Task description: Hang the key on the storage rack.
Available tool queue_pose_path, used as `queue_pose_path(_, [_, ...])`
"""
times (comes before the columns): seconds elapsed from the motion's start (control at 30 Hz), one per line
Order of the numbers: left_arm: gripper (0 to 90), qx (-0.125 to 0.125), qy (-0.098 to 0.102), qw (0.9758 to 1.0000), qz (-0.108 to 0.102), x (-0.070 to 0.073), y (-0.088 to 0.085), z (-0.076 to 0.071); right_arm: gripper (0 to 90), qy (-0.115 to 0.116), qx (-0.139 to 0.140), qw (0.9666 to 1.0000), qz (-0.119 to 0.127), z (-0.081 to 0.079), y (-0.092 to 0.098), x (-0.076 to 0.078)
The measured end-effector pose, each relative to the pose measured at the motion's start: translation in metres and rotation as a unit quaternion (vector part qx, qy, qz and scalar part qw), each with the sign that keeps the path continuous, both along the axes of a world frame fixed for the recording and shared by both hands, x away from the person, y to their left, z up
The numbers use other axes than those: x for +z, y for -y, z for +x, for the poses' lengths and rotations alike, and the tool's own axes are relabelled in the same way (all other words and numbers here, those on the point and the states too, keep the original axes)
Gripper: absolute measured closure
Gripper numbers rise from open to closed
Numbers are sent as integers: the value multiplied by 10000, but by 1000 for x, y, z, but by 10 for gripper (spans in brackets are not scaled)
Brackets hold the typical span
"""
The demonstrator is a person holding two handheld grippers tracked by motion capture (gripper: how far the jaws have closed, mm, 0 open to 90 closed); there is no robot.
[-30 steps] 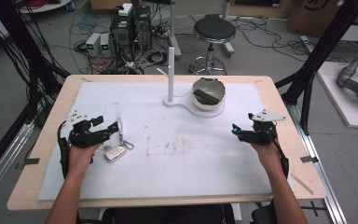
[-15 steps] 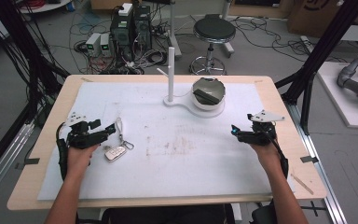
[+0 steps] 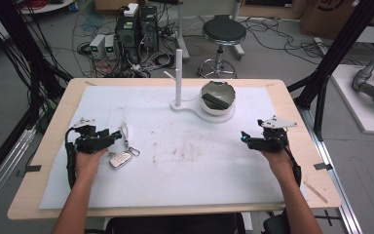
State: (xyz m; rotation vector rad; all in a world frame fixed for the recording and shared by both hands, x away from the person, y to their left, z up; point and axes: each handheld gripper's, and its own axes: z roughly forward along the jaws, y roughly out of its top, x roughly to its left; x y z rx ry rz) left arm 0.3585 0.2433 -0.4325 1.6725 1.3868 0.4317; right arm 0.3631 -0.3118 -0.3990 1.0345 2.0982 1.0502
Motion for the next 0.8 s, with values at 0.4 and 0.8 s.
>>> queue_pose_path(0.4, [283,-74,-380,9965,744,-11,34,6,209,-18,20,10000,-7,-1,0,0])
queue_pose_path(0.8, [811,-220,-346,9911,1269,-10,45,-2,209,-24,8,10000,-24,-2,1,0])
